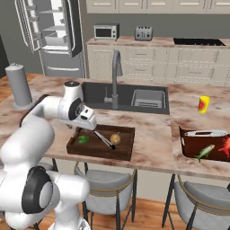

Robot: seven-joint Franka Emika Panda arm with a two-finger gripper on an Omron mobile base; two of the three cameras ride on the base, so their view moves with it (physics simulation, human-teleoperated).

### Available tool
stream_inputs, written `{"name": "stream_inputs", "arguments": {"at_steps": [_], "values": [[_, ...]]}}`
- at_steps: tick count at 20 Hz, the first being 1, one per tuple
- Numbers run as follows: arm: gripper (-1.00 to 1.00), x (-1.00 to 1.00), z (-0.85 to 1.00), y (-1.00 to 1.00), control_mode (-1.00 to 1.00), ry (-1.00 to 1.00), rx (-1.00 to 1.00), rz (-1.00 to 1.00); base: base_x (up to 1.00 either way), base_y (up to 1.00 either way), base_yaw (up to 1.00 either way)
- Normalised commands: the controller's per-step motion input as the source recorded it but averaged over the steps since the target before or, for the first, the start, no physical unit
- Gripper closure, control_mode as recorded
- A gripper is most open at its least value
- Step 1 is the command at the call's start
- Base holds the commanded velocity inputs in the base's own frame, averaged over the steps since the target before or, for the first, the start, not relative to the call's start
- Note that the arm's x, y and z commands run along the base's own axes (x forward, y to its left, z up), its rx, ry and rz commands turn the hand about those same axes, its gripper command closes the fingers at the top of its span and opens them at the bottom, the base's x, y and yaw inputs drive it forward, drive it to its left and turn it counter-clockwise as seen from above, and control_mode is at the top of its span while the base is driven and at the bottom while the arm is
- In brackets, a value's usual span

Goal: Gather the onion and avocado from the fridge and place them on a tray on the dining counter. Then gather the fishs from the fridge and place them on the other tray.

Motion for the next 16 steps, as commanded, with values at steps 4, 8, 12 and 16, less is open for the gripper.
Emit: {"name": "stream_inputs", "arguments": {"at_steps": [4, 8, 12, 16], "values": [[-1.0, -0.52, 0.67, -0.06, -1.0, 0.0, -0.01, 0.0, 0.0, 0.0, 0.0], [-1.0, -0.67, 0.62, -0.08, -1.0, -0.01, -0.01, 0.0, 0.0, 0.0, 0.0], [-1.0, -0.85, 0.54, -0.02, -1.0, -0.05, -0.01, 0.0, 0.0, 0.0, 0.0], [-1.0, -0.91, 0.3, 0.0, -1.0, -0.11, -0.01, 0.0, 0.0, 0.0, 0.0]]}}
